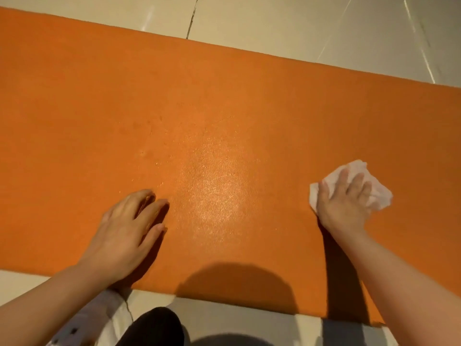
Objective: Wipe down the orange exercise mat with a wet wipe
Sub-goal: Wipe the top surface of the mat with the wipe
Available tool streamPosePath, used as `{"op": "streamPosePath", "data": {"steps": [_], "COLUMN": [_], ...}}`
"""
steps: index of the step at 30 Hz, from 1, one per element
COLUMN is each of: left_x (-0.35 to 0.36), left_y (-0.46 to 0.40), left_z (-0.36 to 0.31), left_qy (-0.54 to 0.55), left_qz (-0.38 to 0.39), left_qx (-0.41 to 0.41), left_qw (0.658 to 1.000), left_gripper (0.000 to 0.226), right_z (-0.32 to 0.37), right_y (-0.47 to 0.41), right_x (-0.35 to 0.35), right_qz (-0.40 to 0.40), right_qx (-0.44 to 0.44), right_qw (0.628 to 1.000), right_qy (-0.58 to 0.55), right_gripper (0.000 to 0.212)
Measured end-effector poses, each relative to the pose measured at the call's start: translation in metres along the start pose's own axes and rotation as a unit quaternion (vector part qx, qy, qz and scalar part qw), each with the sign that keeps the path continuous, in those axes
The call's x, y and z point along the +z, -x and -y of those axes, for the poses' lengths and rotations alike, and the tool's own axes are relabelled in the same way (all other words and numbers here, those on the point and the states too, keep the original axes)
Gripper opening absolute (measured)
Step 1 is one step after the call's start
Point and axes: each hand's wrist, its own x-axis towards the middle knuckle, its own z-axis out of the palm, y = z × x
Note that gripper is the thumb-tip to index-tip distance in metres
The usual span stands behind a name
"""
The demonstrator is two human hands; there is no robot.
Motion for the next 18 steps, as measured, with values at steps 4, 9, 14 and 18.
{"op": "streamPosePath", "data": {"steps": [4, 9, 14, 18], "left_x": [0.0, 0.004, 0.008, 0.013], "left_y": [0.018, 0.036, 0.049, 0.057], "left_z": [-0.011, -0.021, -0.033, -0.04], "left_qy": [0.029, 0.055, 0.068, 0.08], "left_qz": [-0.018, -0.016, -0.026, -0.039], "left_qx": [0.006, 0.003, 0.02, 0.037], "left_qw": [0.999, 0.998, 0.997, 0.995], "left_gripper": [0.053, 0.053, 0.052, 0.051], "right_z": [0.072, 0.131, 0.111, 0.041], "right_y": [0.05, 0.159, 0.166, 0.112], "right_x": [0.027, 0.074, 0.071, 0.042], "right_qz": [0.018, 0.063, 0.062, 0.044], "right_qx": [-0.168, -0.362, -0.412, -0.306], "right_qw": [0.984, 0.925, 0.907, 0.948], "right_qy": [0.06, 0.091, 0.063, 0.075], "right_gripper": [0.074, 0.069, 0.063, 0.079]}}
